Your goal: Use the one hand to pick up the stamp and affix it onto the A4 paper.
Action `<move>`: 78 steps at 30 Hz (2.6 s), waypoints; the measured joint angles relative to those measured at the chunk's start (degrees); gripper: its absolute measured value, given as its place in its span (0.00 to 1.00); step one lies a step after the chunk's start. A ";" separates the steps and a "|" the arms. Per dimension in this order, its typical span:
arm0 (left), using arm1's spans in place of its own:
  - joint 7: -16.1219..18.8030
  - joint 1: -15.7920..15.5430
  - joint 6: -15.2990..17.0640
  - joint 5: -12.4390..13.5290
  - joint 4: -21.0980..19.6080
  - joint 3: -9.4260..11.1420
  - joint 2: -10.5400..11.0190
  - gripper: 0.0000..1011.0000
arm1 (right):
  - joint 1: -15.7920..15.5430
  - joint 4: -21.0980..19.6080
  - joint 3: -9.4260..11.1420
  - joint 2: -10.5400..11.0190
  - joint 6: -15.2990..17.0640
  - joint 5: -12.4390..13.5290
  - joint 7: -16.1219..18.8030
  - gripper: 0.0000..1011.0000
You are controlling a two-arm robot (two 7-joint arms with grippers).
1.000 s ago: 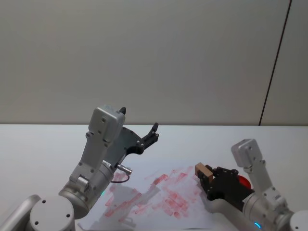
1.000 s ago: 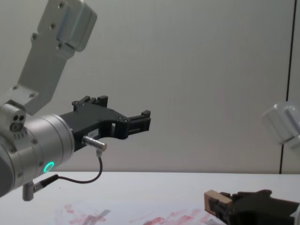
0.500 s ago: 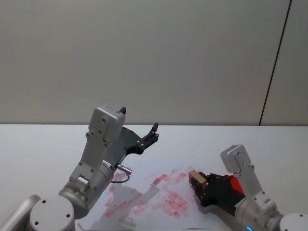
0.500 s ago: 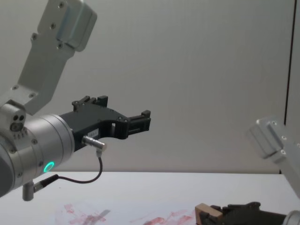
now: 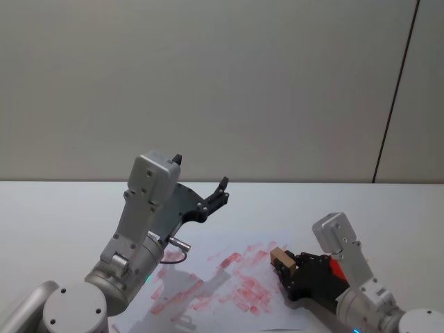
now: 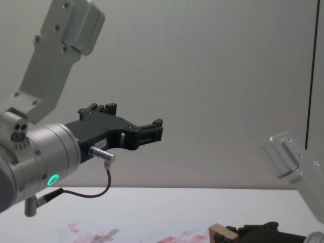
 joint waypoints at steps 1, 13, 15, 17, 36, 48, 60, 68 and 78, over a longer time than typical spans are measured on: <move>0.00 0.00 0.00 0.00 0.00 0.00 0.00 0.99 | 0.00 0.04 -0.01 0.00 0.00 -0.05 0.01 0.21; 0.00 0.00 0.00 0.00 0.00 0.00 0.00 0.99 | -0.50 -0.46 0.05 0.24 -1.06 1.28 -0.60 0.21; 0.00 0.00 0.00 0.00 0.00 0.00 0.00 0.99 | -0.61 -1.14 0.31 0.37 -1.61 2.13 -1.16 0.21; 0.00 0.00 0.00 0.00 0.00 0.00 0.00 0.99 | -0.67 -1.80 0.58 0.50 -1.96 2.65 -1.53 0.21; 0.00 0.00 0.00 0.00 0.00 0.00 -0.01 0.99 | -3.24 -7.51 4.03 4.16 -2.58 7.11 -4.28 0.21; 0.00 0.00 0.00 0.00 0.00 0.00 0.00 0.99 | -5.23 -8.66 5.02 6.21 -0.58 7.03 -4.61 0.21; 0.00 0.00 0.00 0.00 0.00 0.00 0.00 0.99 | -5.60 -7.97 5.24 6.64 0.61 6.21 -5.09 0.21; 0.00 0.00 0.00 0.00 0.00 0.00 0.00 0.99 | -5.47 -7.24 5.23 6.55 1.12 5.68 -5.27 0.25; 0.00 0.00 0.00 0.00 0.00 0.00 0.00 0.99 | -5.17 -6.75 5.20 6.36 1.45 5.47 -5.41 0.56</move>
